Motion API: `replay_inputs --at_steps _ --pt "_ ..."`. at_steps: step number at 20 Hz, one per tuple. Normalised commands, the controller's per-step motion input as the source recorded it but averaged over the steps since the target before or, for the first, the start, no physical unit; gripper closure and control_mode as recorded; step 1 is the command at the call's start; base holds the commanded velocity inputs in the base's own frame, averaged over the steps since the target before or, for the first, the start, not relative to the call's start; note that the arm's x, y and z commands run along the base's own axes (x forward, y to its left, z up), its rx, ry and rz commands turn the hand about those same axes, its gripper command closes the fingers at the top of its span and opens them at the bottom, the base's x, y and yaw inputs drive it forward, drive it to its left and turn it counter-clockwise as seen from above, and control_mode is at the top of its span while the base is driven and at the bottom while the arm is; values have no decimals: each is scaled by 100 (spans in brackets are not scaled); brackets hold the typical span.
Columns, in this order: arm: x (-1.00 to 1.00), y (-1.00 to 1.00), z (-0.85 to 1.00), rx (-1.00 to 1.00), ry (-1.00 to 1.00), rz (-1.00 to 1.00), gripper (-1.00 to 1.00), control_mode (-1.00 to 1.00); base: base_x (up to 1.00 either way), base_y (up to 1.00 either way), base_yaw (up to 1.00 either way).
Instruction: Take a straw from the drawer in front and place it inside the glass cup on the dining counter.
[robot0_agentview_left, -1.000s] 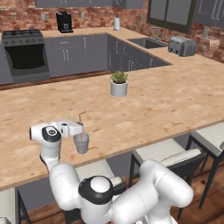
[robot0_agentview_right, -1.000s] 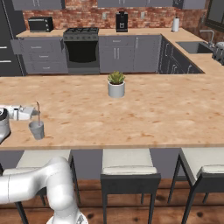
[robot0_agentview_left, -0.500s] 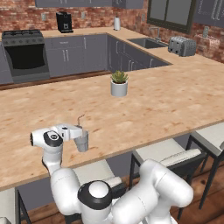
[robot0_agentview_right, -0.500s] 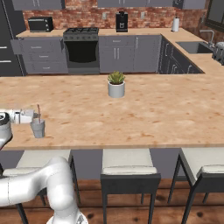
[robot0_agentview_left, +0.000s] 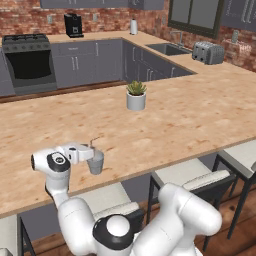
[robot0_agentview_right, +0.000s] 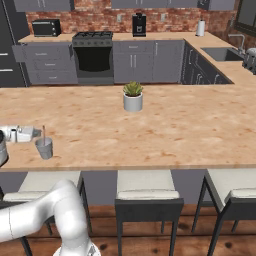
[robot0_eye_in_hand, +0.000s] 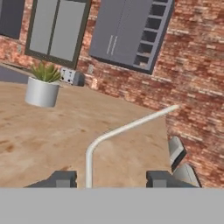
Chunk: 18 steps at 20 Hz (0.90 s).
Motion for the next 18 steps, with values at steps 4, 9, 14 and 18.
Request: replay_inputs --at_steps 4,9,14,18 --pt "-2 0 35 0 0 0 -100 -100 0 0 0" --pt "-8 -1 91 1 0 0 -100 -100 0 0 0" --pt "-41 -8 100 16 2 0 -100 -100 0 0 0" --pt "-54 -17 100 25 11 0 -100 -100 0 0 0"
